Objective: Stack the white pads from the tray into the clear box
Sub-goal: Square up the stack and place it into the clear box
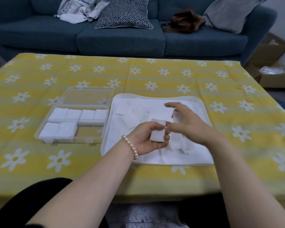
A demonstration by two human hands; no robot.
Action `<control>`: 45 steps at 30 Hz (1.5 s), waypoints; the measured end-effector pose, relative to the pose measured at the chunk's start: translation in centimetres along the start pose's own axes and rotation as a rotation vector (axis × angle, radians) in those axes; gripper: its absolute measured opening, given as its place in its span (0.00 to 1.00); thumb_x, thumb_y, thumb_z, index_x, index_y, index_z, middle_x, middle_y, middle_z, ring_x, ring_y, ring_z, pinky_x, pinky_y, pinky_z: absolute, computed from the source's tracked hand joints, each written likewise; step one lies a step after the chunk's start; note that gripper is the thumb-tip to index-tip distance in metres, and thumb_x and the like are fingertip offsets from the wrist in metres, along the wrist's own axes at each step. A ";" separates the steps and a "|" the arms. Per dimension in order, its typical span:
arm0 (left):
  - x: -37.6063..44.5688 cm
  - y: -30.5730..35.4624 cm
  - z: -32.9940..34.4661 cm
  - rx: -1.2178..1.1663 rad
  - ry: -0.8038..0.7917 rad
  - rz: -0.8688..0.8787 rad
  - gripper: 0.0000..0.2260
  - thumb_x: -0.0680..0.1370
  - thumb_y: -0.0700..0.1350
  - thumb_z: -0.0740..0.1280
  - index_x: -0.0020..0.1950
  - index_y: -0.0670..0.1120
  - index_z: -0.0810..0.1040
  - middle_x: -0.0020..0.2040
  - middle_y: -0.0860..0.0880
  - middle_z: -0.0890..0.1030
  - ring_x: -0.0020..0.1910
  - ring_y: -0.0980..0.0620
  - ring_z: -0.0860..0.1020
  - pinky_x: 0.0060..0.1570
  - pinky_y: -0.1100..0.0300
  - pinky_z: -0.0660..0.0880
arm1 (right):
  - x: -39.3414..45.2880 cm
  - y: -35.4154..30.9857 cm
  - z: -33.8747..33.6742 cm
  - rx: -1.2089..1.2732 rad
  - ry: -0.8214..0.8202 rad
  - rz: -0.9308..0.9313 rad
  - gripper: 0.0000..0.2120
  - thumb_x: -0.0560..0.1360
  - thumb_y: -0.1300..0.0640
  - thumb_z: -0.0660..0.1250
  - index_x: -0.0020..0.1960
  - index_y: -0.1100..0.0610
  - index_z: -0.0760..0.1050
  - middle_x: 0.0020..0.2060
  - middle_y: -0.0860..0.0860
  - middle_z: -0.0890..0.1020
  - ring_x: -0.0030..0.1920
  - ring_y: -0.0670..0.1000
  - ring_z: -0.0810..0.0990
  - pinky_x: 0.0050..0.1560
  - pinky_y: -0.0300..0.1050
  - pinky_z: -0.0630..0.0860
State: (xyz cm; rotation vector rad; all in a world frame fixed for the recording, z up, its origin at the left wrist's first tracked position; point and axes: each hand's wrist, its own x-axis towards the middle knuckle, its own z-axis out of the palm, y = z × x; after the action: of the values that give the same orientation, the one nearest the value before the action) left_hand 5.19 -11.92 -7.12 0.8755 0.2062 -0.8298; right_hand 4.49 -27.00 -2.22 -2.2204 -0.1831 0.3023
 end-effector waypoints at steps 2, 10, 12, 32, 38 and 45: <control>0.0 0.0 -0.1 -0.026 0.028 0.009 0.08 0.78 0.36 0.55 0.49 0.43 0.73 0.32 0.47 0.73 0.27 0.53 0.72 0.29 0.64 0.72 | 0.1 0.4 -0.8 0.192 0.092 0.061 0.23 0.67 0.56 0.62 0.63 0.48 0.68 0.43 0.46 0.70 0.47 0.46 0.73 0.49 0.42 0.70; 0.3 0.3 -0.3 -0.153 0.155 0.053 0.06 0.78 0.37 0.57 0.49 0.42 0.73 0.34 0.46 0.76 0.28 0.52 0.74 0.28 0.63 0.74 | 1.3 2.7 -1.7 0.302 0.378 0.200 0.19 0.70 0.73 0.53 0.52 0.54 0.71 0.37 0.53 0.70 0.36 0.52 0.69 0.33 0.42 0.64; 0.4 0.8 -0.6 -0.189 0.227 0.081 0.05 0.78 0.37 0.60 0.46 0.41 0.74 0.33 0.46 0.78 0.28 0.52 0.75 0.28 0.63 0.76 | 1.5 3.2 -1.9 0.219 0.410 0.214 0.19 0.69 0.73 0.52 0.46 0.54 0.74 0.37 0.54 0.71 0.35 0.53 0.70 0.34 0.43 0.65; -0.7 2.1 -4.6 -0.064 0.431 -0.007 0.06 0.79 0.39 0.61 0.44 0.40 0.76 0.33 0.45 0.82 0.32 0.50 0.79 0.33 0.58 0.79 | 6.0 5.1 5.2 -0.567 0.140 0.165 0.25 0.71 0.52 0.66 0.67 0.47 0.68 0.59 0.49 0.69 0.52 0.53 0.77 0.43 0.41 0.68; -1.0 3.1 -5.5 -0.124 0.449 0.053 0.07 0.78 0.39 0.61 0.42 0.40 0.76 0.30 0.45 0.81 0.27 0.51 0.79 0.30 0.61 0.78 | 5.8 3.9 3.8 -0.412 0.141 0.206 0.06 0.68 0.54 0.71 0.41 0.53 0.75 0.42 0.49 0.78 0.42 0.51 0.76 0.39 0.43 0.72; -1.0 3.2 -6.0 -0.162 0.489 0.051 0.07 0.78 0.38 0.61 0.42 0.41 0.75 0.28 0.46 0.80 0.31 0.51 0.76 0.32 0.59 0.77 | 5.7 4.2 6.1 -0.502 0.025 0.330 0.28 0.64 0.44 0.75 0.57 0.54 0.70 0.54 0.51 0.74 0.53 0.53 0.76 0.47 0.45 0.72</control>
State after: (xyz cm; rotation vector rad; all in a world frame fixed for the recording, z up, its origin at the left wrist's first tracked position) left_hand 7.77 -5.70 -8.60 0.9155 0.6673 -0.5314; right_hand 8.35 -23.64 -10.00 -2.7534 0.1411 0.4450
